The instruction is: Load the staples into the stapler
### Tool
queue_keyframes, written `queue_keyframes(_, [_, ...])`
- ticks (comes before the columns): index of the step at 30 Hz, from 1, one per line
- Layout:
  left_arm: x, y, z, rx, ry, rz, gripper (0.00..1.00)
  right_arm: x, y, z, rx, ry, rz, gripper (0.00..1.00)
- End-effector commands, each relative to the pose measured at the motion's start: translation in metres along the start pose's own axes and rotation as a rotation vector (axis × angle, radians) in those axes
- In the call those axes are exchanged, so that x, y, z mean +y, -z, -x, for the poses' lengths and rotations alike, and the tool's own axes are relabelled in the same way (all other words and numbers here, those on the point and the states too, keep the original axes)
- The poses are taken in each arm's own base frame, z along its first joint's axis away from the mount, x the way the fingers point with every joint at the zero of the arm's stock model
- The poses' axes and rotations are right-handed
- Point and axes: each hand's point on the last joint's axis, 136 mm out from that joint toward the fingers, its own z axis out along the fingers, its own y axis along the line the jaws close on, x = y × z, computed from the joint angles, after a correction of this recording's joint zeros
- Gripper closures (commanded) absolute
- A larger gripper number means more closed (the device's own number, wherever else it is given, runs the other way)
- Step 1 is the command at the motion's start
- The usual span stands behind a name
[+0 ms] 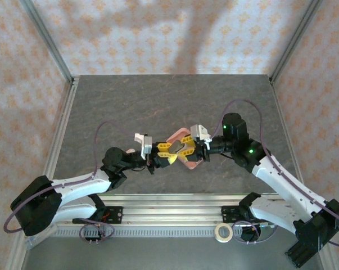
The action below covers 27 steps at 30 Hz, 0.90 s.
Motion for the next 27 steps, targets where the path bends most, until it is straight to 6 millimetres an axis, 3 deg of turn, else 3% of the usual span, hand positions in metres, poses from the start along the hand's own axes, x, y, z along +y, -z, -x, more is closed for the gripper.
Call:
queue_keyframes(1, [0.000,0.001,0.015,-0.058,-0.060,0.012,1.00,0.017,0.003,0.006,-0.002,0.028,0.080,0.77])
queue_keyframes(8, [0.012,0.003,0.004,-0.040,-0.044,0.066,0.98,0.012,0.005,0.004,0.024,0.010,0.044,0.89])
queue_keyframes(12, [0.031,0.009,-0.002,-0.042,-0.024,0.179,0.50,-0.017,0.007,-0.012,0.103,-0.045,-0.131,0.92])
queue_keyframes(14, [0.043,0.013,-0.007,-0.027,0.002,0.252,0.36,-0.034,0.009,-0.027,0.155,-0.074,-0.230,0.94])
queue_keyframes(19, [0.066,0.017,-0.030,0.117,0.060,0.386,0.35,-0.060,0.010,-0.066,0.321,-0.080,-0.419,0.98])
queue_keyframes(24, [0.076,0.030,-0.045,0.207,0.107,0.486,0.36,-0.068,0.001,-0.095,0.479,-0.037,-0.494,1.00])
queue_keyframes(27, [0.077,0.037,-0.053,0.234,0.119,0.512,0.36,-0.066,-0.008,-0.102,0.512,-0.018,-0.483,1.00])
